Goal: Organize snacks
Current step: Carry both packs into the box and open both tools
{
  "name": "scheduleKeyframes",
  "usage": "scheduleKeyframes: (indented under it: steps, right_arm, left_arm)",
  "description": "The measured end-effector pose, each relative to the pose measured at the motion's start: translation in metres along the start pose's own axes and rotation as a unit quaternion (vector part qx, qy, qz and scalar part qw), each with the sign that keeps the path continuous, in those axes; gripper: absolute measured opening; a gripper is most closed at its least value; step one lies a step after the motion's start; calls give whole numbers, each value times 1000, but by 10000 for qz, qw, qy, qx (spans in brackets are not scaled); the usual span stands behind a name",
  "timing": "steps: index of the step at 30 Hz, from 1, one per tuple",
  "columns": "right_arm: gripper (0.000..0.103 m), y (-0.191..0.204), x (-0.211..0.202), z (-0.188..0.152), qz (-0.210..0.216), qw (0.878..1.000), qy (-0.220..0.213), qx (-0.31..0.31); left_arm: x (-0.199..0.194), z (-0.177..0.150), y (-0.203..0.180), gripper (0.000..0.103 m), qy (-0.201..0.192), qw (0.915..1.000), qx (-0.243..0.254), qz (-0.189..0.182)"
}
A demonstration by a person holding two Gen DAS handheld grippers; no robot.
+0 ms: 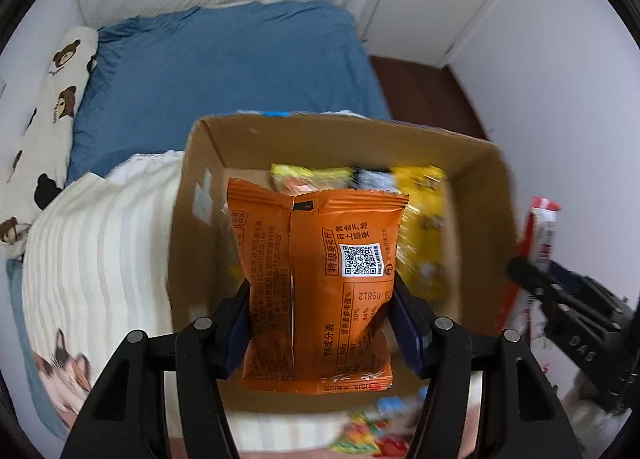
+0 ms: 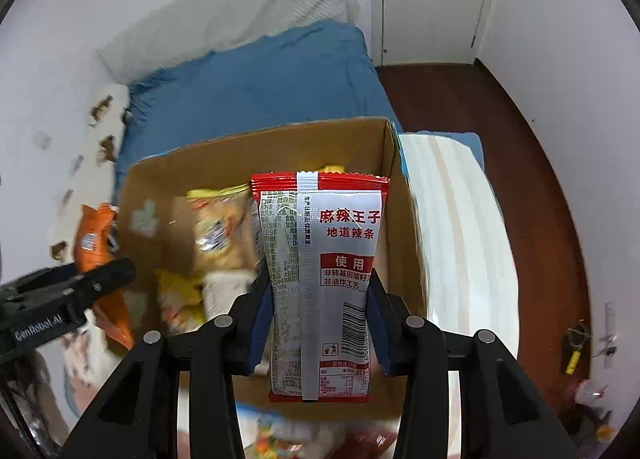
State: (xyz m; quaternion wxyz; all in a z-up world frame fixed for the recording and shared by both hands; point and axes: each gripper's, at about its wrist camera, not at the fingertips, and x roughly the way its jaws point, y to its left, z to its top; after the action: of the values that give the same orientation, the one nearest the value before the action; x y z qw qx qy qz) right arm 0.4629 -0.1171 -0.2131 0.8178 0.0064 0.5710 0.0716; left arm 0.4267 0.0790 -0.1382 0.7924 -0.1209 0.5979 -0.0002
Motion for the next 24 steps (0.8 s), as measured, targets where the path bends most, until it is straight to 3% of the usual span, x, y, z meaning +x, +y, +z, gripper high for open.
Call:
scheduleKeyframes:
  steps: [5,11,12,13,14,15,24]
  right_arm:
    - [45,-3,50,39,-294,9991,286,-59]
    - [46,-16,85,44,-378,9976,569,81]
    - [52,-18,90,45,-372,9972,632,130]
    - [68,-19,92,44,-382,9968,684,152]
    - [75,-20,95,44,-391,9965,719,172]
    - [78,-20,97,44,-328,9969,693,191]
    - [92,-14,97,39,-284,9978,591,62]
  left_arm:
    - [52,38,27,59,395,9986,-129,334]
    - [97,56,48,59,844,9948,-207,537]
    - [101,57,50,62,862,9947,-245,501]
    - [103,58,52,67,871,9947,-254,478]
    - [105,59,53,86,851,9948,-244,505]
    - [104,60,53,92,791,9956,-235,455]
    - [90,51,39,94,653,9969,-176,392]
